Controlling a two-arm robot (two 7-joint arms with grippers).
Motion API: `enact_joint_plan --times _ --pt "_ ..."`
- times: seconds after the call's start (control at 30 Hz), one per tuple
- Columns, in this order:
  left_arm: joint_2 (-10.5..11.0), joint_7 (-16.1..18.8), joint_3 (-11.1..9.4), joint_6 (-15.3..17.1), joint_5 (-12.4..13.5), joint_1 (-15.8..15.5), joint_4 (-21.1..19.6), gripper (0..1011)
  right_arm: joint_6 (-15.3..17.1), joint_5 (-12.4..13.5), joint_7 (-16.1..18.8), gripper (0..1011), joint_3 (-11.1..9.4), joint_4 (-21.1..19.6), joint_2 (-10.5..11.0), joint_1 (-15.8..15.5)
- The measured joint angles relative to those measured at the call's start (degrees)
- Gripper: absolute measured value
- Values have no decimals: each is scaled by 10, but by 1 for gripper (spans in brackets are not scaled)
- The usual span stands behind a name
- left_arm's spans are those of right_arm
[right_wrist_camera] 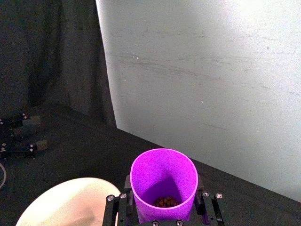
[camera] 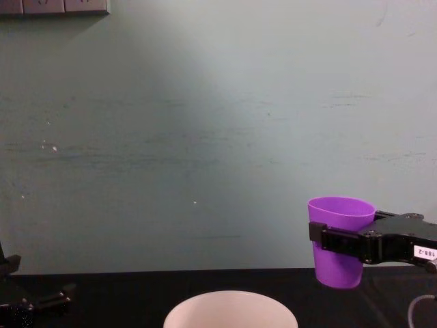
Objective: Pick up the cup and pour the mung beans from the cup into the bowl.
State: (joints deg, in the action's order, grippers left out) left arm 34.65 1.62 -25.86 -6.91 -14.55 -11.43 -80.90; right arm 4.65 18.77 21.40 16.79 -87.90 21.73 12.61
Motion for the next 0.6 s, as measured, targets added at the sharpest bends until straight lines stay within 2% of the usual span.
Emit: enact_joint_plan --times 0.6 --pt "0 0 0 0 0 0 0 1000 0 0 0 718 0 0 0 0"
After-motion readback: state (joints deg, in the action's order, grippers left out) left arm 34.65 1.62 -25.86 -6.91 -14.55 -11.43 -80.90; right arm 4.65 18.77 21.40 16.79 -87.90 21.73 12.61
